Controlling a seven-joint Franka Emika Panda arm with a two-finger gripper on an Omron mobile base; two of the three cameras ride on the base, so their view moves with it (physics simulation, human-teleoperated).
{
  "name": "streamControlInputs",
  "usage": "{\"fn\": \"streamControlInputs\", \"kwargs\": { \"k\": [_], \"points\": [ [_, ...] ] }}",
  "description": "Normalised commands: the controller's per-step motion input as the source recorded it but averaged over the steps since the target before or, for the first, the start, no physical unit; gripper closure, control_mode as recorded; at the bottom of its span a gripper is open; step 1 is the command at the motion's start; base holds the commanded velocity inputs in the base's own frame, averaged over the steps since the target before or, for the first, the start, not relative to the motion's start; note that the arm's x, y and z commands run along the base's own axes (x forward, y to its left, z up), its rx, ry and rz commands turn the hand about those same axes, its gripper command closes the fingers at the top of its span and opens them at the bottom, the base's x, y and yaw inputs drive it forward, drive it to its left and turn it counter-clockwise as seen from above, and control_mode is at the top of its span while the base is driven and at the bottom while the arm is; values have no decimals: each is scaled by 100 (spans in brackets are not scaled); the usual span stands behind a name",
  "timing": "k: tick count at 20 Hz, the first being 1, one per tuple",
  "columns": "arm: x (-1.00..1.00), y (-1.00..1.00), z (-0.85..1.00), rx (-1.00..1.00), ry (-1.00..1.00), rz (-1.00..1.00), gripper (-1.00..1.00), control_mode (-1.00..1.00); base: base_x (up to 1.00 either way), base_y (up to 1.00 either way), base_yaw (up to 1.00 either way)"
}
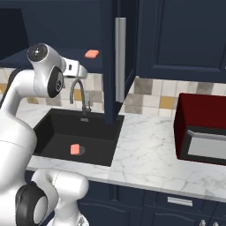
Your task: Pick up the bar soap and bar soap from the sink, and place them back in the cabinet, and close the cabinet doors.
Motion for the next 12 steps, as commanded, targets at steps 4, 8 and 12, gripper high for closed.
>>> {"fn": "streamControlInputs", "kwargs": {
  "k": [4, 8, 12],
  "points": [
    [-17, 5, -4, 5, 25, 0, -100, -100, 0, 0, 0],
    [-1, 2, -24, 0, 20, 0, -100, -100, 0, 0, 0],
    [0, 5, -50, 0, 8, 2, -100, -100, 0, 0, 0]
  ]
}}
